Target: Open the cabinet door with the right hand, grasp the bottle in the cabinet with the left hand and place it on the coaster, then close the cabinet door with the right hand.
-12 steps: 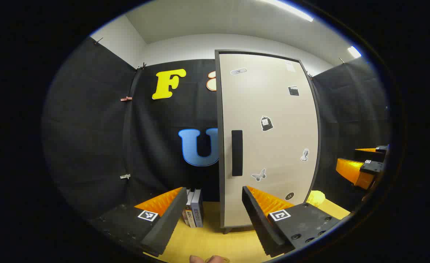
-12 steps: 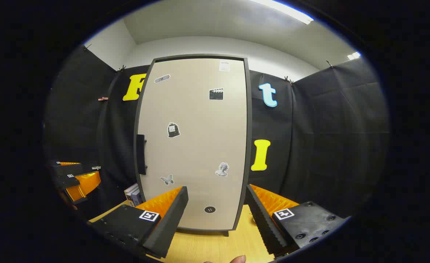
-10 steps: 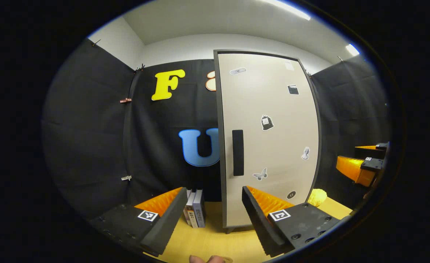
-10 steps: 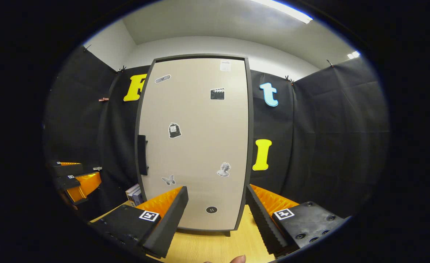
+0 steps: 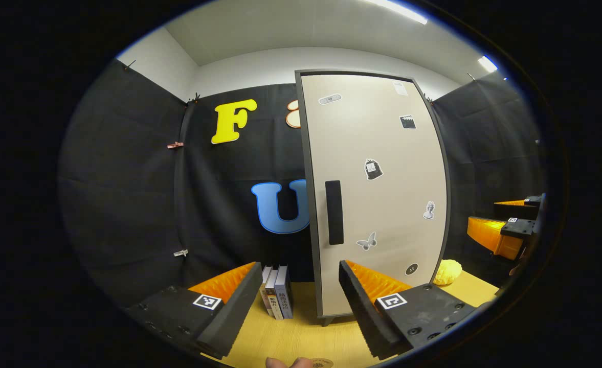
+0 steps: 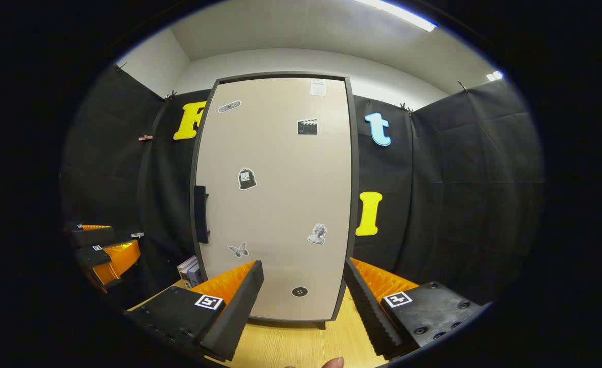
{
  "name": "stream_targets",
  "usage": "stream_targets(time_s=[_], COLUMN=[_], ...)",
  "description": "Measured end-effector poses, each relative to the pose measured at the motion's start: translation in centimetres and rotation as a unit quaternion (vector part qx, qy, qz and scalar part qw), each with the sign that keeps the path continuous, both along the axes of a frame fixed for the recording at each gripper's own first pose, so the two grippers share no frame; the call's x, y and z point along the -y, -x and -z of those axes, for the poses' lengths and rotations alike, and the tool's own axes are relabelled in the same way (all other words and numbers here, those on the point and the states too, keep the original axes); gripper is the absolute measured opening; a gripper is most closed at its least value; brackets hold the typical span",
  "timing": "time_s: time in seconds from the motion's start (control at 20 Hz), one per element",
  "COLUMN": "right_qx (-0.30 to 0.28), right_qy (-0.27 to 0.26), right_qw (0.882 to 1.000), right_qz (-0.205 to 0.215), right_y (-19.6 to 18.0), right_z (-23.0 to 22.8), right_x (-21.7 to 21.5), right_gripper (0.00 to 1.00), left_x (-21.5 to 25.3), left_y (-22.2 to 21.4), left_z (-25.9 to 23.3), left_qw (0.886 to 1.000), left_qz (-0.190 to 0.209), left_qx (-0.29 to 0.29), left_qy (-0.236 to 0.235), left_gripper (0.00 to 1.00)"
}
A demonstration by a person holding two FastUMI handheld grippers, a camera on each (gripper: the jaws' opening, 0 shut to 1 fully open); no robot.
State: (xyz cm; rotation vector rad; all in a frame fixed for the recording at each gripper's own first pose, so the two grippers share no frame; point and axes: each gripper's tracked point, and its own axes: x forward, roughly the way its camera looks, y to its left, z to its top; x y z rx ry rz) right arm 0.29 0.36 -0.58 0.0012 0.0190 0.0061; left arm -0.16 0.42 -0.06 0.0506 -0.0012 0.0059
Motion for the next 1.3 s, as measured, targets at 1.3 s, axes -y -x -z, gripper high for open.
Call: stream_targets(time_s=[1.3], right_qx=[0.034], right_qy=[-0.001], right_qw=[0.995], right_qz=[-0.089], right_y=[-5.4], right_z=[-4.7], right_x=[-13.7], right_gripper=[0.97], left_x=[-7.0], left_y=[3.4], left_z=[1.5], left_qw=[0.999], left_qz=[-0.033], left_qx=[0.0], left_qy=[0.012], left_gripper=[0.95])
